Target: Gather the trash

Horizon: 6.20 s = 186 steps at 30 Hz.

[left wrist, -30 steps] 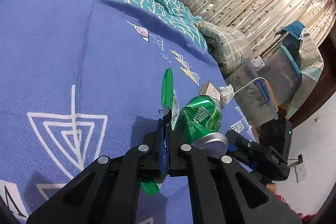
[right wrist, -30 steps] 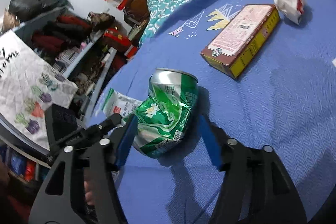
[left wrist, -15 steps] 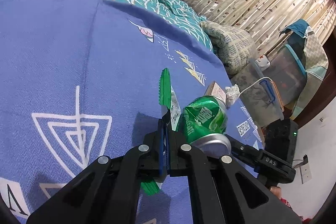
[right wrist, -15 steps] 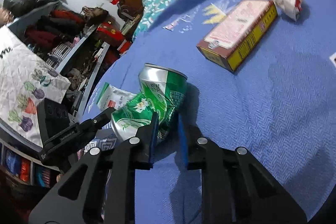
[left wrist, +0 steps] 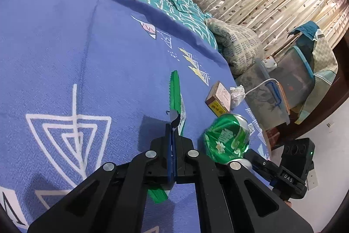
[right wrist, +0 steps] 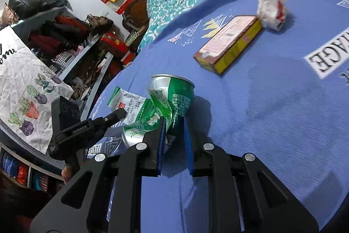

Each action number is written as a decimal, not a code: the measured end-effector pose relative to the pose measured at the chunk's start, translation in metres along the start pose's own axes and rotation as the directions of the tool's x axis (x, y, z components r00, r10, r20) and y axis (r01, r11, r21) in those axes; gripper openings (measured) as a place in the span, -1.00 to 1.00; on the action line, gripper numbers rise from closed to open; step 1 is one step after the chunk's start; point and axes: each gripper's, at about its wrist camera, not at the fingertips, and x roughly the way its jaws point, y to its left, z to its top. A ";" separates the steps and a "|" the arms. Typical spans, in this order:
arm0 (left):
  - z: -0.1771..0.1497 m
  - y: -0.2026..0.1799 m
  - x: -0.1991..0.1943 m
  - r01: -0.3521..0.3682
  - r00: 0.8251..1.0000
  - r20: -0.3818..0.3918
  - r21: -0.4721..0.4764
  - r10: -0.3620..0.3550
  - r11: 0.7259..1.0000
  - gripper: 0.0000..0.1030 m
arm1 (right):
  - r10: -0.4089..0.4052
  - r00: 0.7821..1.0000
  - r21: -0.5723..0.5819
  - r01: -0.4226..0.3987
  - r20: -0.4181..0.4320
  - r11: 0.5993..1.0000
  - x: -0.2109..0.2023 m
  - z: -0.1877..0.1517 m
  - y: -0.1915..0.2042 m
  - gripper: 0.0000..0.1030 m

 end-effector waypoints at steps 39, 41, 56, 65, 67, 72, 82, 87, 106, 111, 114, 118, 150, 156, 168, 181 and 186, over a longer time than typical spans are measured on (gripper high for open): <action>-0.003 -0.062 0.028 -0.096 0.991 -0.080 0.135 0.107 0.986 -0.93 | -0.007 0.999 0.101 0.003 0.043 0.995 -0.034 0.016 -0.032 -0.64; 0.001 -0.067 0.023 -0.069 0.994 -0.079 0.132 0.080 0.989 -0.95 | -0.008 0.997 0.144 -0.004 0.077 0.990 -0.049 0.022 -0.048 -0.65; -0.009 -0.231 0.131 0.115 0.964 -0.267 0.365 -0.014 0.924 -0.95 | -0.154 0.924 0.307 0.042 0.350 0.951 -0.186 0.009 -0.150 -0.66; -0.047 -0.389 0.259 0.267 0.899 -0.437 0.517 -0.018 0.813 -0.95 | -0.322 0.802 0.460 0.067 0.503 0.885 -0.304 0.019 -0.256 -0.66; -0.057 -0.423 0.288 0.296 0.886 -0.462 0.540 -0.016 0.788 -0.95 | -0.356 0.774 0.487 0.071 0.524 0.871 -0.326 0.024 -0.278 -0.66; -0.071 -0.487 0.353 0.308 0.874 -0.486 0.577 0.014 0.757 -0.95 | -0.443 0.731 0.534 0.127 0.518 0.836 -0.352 0.043 -0.319 -0.66; -0.083 -0.514 0.406 0.258 0.888 -0.458 0.589 0.053 0.766 0.14 | -0.534 0.657 0.616 0.133 0.532 0.776 -0.344 0.033 -0.353 0.44; -0.081 -0.493 0.375 0.270 0.897 -0.440 0.612 0.037 0.744 0.12 | -0.565 0.588 0.605 0.155 0.579 0.781 -0.345 0.029 -0.329 0.39; -0.004 -0.259 0.143 0.057 0.979 -0.198 0.522 0.056 0.851 0.13 | -0.536 0.777 0.608 0.259 0.330 0.751 -0.264 0.094 -0.333 -0.25; 0.032 -0.193 0.117 -0.099 0.983 -0.108 0.382 0.151 0.919 0.23 | -0.458 0.788 0.395 0.300 0.410 0.869 -0.231 0.129 -0.241 0.05; 0.045 -0.176 0.118 -0.168 0.978 -0.062 0.348 0.201 0.922 0.44 | -0.336 0.874 0.263 0.252 0.350 0.931 -0.175 0.140 -0.193 0.16; 0.046 -0.181 0.138 -0.240 0.963 -0.012 0.408 0.268 0.881 0.71 | -0.206 0.957 0.220 0.160 0.204 0.962 -0.084 0.142 -0.152 0.27; -0.028 -0.166 0.141 -0.260 0.935 -0.073 0.522 0.346 0.812 0.10 | -0.287 0.950 0.149 0.268 0.126 0.952 -0.033 0.083 -0.113 -0.18; -0.056 -0.170 0.120 -0.252 0.939 -0.067 0.537 0.339 0.805 0.10 | -0.301 0.936 0.160 0.273 0.184 0.949 -0.071 0.041 -0.103 -0.18; -0.102 -0.181 0.089 -0.189 0.954 -0.084 0.578 0.288 0.794 0.10 | -0.375 0.899 0.055 0.372 0.228 0.927 -0.092 -0.032 -0.074 -0.18; -0.110 -0.181 0.078 -0.233 0.950 -0.042 0.568 0.310 0.790 0.64 | -0.405 0.879 0.057 0.405 0.252 0.913 -0.099 -0.051 -0.075 0.25; -0.105 -0.178 0.071 -0.237 0.952 -0.035 0.542 0.303 0.806 0.70 | -0.393 0.872 0.050 0.396 0.290 0.917 -0.112 -0.057 -0.068 0.35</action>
